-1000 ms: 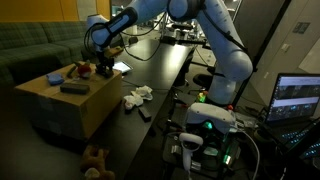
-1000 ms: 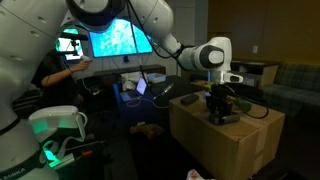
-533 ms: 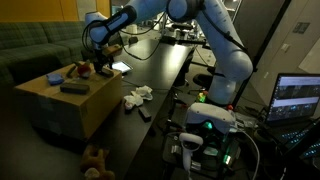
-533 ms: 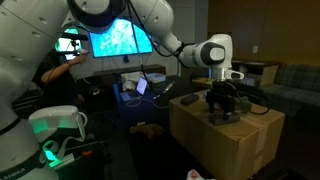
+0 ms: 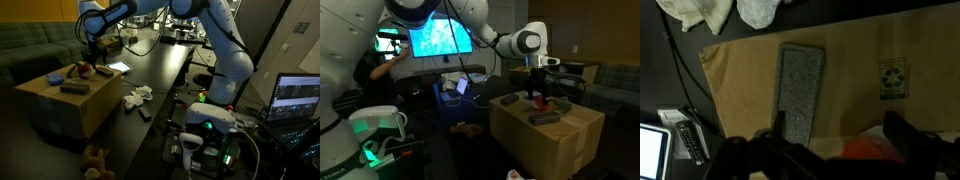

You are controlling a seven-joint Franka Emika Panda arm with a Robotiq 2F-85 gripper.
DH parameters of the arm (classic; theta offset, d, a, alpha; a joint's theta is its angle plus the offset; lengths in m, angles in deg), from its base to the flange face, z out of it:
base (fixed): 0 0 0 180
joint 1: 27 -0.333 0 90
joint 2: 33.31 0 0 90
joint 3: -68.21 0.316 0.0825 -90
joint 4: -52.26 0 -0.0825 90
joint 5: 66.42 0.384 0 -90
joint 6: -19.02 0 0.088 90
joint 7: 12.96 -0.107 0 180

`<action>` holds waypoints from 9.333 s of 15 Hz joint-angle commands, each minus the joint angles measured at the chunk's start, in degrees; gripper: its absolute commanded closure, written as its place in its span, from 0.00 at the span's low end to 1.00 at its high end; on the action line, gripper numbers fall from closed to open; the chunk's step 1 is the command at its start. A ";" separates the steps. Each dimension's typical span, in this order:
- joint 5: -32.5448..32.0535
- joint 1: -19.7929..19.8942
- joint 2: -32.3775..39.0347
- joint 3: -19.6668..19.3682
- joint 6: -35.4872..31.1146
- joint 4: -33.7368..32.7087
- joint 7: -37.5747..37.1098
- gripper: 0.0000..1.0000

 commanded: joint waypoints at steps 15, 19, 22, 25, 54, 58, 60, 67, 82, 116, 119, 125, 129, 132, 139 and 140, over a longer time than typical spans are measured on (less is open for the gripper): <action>0.88 -2.63 7.28 0.90 -10.03 -9.52 1.06 0.00; 1.28 -2.20 10.24 0.99 -10.10 -11.50 1.45 0.00; 1.20 -2.06 12.08 0.84 -10.13 -13.02 1.56 0.00; 1.00 -2.08 13.24 0.70 -10.00 -14.15 1.69 0.21; 9.22 1.79 -35.14 5.39 2.43 34.36 15.23 0.95; 12.11 2.13 -42.91 4.72 1.11 47.68 17.82 0.95; 12.41 1.75 -44.64 4.51 -1.07 54.02 18.56 0.95; 10.66 0.47 -31.52 5.76 -16.00 61.25 15.67 0.95; 10.74 -4.95 0.06 7.32 -37.79 43.73 5.42 0.95; 17.85 9.47 -3.87 5.04 -52.38 61.09 5.10 0.00; 18.39 12.17 -1.11 6.24 -54.55 60.25 5.45 0.00; 18.32 21.28 4.39 11.49 -56.78 58.07 7.38 0.00; 17.99 26.04 7.87 13.75 -56.82 55.97 8.40 0.00; 17.85 28.52 10.30 14.90 -56.70 54.31 9.17 0.00; 17.17 30.19 12.65 15.75 -55.53 51.76 10.97 0.31; 17.12 30.23 12.31 15.80 -55.28 51.86 11.18 0.39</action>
